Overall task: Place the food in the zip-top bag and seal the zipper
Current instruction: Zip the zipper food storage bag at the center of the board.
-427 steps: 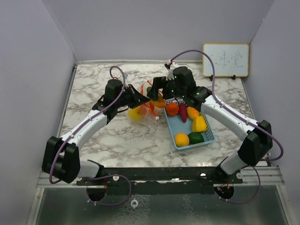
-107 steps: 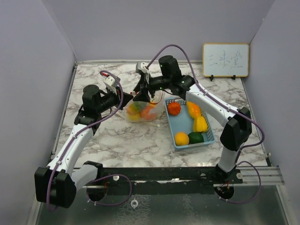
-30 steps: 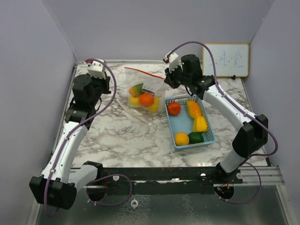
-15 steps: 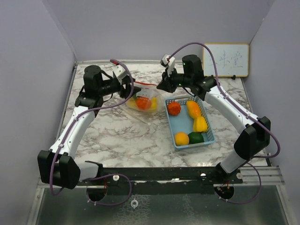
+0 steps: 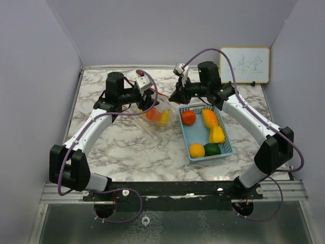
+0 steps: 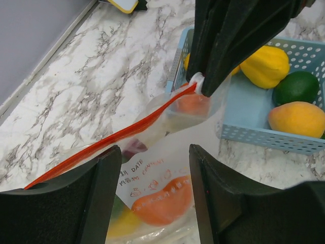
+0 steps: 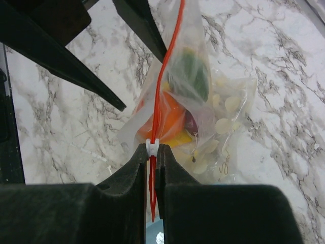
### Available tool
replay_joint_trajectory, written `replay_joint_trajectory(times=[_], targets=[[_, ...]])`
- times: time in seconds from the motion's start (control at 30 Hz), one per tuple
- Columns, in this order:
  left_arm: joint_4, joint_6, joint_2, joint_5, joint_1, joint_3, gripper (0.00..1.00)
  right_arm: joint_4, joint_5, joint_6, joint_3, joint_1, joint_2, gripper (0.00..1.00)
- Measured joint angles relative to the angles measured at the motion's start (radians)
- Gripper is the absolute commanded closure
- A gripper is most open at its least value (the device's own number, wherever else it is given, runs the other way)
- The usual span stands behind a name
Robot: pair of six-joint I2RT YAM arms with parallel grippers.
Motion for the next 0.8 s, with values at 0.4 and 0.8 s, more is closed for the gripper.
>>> replay_joint_trajectory(times=[0.4, 0.8], targets=[[-0.052, 0.078, 0.031, -0.014, -0.031, 0.078, 0.44, -0.015, 0.001, -0.017, -0.032, 0.000, -0.037, 0.98], [-0.100, 0.162, -0.045, 0.023, -0.044, 0.136, 0.42, -0.032, 0.024, -0.032, -0.031, 0.000, -0.037, 0.98]])
